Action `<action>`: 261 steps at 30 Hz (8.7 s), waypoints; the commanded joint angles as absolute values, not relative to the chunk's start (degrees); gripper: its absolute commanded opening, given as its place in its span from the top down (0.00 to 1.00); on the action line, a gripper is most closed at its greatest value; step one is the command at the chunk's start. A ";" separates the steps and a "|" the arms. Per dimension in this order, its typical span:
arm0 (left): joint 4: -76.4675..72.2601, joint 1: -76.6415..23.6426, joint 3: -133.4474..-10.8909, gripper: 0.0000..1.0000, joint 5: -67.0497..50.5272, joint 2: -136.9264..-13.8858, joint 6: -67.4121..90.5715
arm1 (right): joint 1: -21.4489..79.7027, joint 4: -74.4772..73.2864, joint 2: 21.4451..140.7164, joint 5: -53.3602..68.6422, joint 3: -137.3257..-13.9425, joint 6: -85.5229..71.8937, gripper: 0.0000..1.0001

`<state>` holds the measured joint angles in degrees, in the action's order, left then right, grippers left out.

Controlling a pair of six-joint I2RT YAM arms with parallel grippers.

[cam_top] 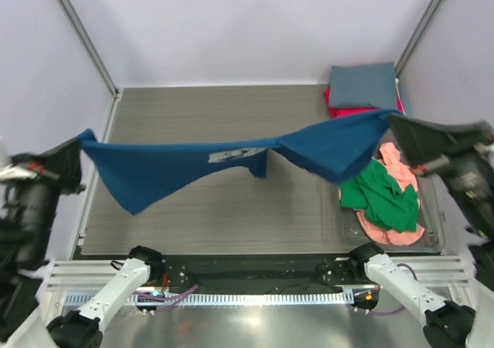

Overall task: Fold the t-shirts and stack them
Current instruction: Flatten the tshirt out, then fold the tshirt

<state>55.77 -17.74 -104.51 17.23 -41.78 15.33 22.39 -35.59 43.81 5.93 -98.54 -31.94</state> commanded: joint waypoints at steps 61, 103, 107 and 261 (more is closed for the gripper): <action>46.05 -7.82 -52.83 0.17 4.73 -49.76 23.99 | 17.22 -24.70 135.34 13.80 -119.26 -26.63 0.30; 40.00 -8.09 -50.10 0.14 8.79 -49.38 29.08 | 14.77 2.47 119.82 18.84 -100.42 -28.58 0.00; 34.82 -8.09 -51.06 0.14 6.77 -57.01 32.60 | 14.68 1.41 112.25 15.39 -90.02 -26.55 0.00; 13.45 9.40 -28.57 0.96 10.90 -68.47 54.93 | 51.76 -21.80 60.20 -6.50 -23.47 -61.34 0.07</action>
